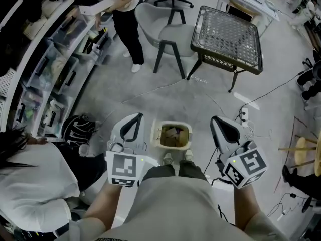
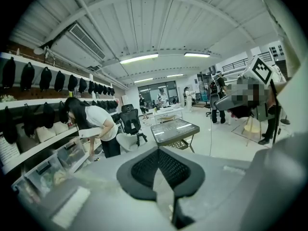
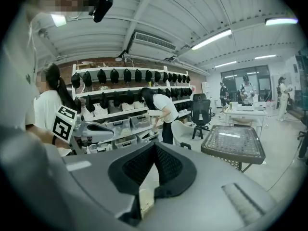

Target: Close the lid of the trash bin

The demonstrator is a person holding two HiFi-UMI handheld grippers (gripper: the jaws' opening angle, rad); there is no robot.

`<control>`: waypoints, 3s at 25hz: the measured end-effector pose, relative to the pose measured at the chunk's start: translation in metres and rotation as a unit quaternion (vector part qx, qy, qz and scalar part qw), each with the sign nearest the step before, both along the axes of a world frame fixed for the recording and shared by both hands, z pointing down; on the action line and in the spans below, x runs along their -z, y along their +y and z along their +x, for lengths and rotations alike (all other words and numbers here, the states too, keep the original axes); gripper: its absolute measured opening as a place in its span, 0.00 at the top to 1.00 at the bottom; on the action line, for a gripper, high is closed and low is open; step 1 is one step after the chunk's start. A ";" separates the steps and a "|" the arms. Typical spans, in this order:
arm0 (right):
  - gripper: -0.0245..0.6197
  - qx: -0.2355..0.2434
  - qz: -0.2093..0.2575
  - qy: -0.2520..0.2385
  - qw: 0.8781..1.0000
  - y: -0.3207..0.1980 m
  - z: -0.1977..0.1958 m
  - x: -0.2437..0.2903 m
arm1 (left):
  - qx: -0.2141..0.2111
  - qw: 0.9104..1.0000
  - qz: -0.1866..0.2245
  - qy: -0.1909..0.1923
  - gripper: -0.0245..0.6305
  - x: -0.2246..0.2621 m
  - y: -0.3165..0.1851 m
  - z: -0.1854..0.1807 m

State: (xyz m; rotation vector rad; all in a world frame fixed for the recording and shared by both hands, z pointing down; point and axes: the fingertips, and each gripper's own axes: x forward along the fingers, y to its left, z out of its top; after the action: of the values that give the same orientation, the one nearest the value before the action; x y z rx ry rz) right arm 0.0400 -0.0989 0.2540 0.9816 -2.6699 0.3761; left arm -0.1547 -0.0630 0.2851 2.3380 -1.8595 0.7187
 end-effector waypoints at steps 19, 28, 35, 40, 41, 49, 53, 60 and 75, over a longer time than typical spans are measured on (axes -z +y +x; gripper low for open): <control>0.96 0.111 -0.084 0.038 0.990 -0.044 -0.054 -0.132 | 0.110 0.984 -0.133 0.041 0.96 -0.157 -0.004 -0.049; 0.96 0.127 -0.152 0.073 0.977 -0.040 -0.062 -0.244 | 0.132 0.956 -0.248 0.086 0.96 -0.308 0.006 -0.051; 0.96 0.125 -0.199 0.101 0.967 -0.029 -0.050 -0.319 | 0.126 0.931 -0.327 0.099 0.96 -0.412 0.023 -0.037; 0.96 0.114 -0.223 0.111 0.962 -0.026 -0.037 -0.353 | 0.107 0.916 -0.370 0.113 0.96 -0.450 0.031 -0.023; 0.96 0.111 -0.228 0.112 0.961 -0.025 -0.034 -0.358 | 0.103 0.915 -0.374 0.116 0.96 -0.454 0.030 -0.019; 0.96 0.054 -0.270 0.114 0.955 -0.023 0.007 -0.396 | 0.002 0.901 -0.419 0.110 0.96 -0.500 0.019 0.057; 0.96 0.028 -0.292 0.117 0.949 -0.017 0.032 -0.425 | -0.022 0.886 -0.453 0.095 0.96 -0.543 0.028 0.090; 0.96 -0.003 -0.315 0.114 0.942 -0.018 0.061 -0.476 | -0.059 0.875 -0.473 0.092 0.96 -0.599 0.032 0.122; 0.96 -0.047 -0.340 0.068 0.937 -0.039 0.081 -0.540 | -0.103 0.859 -0.495 0.077 0.96 -0.656 0.027 0.141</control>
State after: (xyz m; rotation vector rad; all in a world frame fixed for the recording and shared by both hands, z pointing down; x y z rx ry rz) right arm 0.1213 -0.1377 0.7941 0.8605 -2.1092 1.1099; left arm -0.0138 -0.0355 0.9414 1.7895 -0.8060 1.1115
